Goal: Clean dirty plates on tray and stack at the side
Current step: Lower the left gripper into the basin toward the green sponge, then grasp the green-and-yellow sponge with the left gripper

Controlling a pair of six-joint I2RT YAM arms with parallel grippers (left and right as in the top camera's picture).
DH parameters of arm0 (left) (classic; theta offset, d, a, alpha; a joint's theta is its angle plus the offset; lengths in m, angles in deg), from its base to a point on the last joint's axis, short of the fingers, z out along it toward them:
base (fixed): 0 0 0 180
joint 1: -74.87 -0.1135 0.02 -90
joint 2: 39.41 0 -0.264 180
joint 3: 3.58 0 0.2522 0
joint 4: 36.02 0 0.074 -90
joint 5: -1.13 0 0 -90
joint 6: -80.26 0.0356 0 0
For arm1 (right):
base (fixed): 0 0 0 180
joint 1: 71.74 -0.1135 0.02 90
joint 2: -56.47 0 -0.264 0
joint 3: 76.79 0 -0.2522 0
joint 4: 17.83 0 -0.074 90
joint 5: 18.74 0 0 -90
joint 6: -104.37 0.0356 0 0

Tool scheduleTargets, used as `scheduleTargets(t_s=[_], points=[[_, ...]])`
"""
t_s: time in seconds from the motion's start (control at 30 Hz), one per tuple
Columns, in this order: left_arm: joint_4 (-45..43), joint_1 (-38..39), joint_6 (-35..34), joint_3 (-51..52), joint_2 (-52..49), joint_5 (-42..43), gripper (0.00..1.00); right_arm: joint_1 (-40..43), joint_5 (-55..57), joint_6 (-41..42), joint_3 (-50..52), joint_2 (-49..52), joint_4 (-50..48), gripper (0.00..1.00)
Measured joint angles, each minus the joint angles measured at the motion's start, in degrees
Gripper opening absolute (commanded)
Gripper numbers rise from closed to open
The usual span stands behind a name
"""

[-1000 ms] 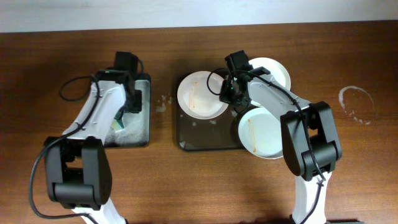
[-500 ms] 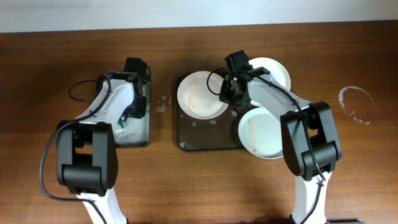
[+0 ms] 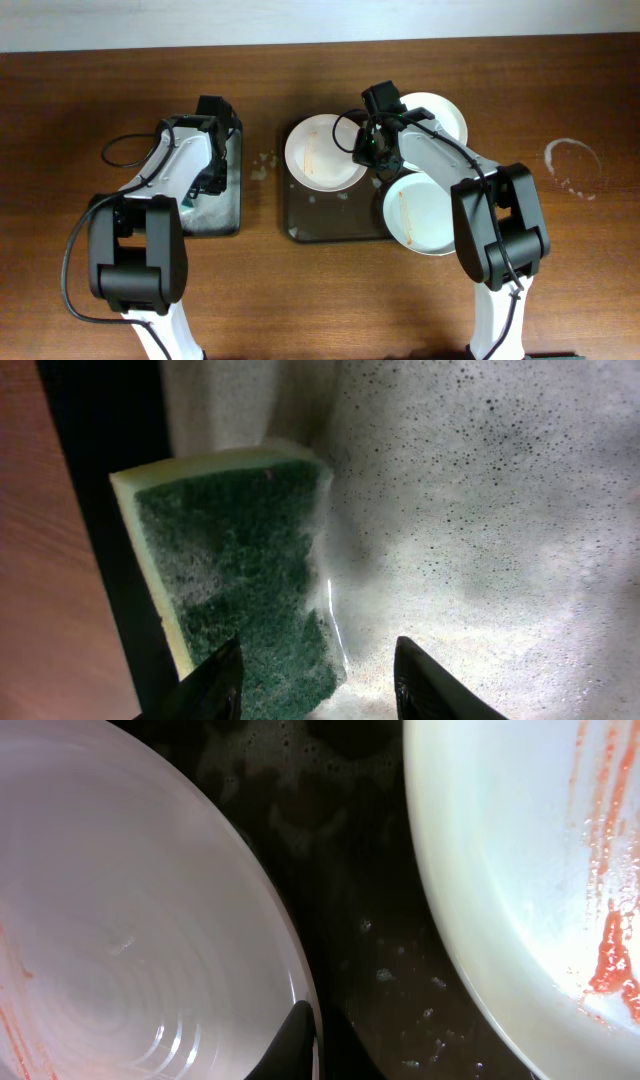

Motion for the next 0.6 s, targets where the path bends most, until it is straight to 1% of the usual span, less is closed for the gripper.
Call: scheduleTargets(t_s=[0.27, 0.3, 0.33, 0.6], points=[[2.08, -0.44, -0.17, -1.79, 0.00, -2.34, 0.49, 0.00, 0.00, -0.04, 0.00, 0.00, -0.11, 0.05], [2.27, -0.66, -0.17, -2.54, 0.00, -2.47, 0.55, 0.00, 0.00, -0.04, 0.00, 0.00, -0.11, 0.05], [2.27, -0.79, -0.17, -2.95, 0.00, -2.51, 0.56, 0.00, 0.00, 0.00, 0.00, 0.00, -0.11, 0.05], [2.10, -2.29, -0.37, -4.76, 0.00, -2.47, 0.58, 0.00, 0.00, -0.02, 0.00, 0.00, -0.17, 0.05]])
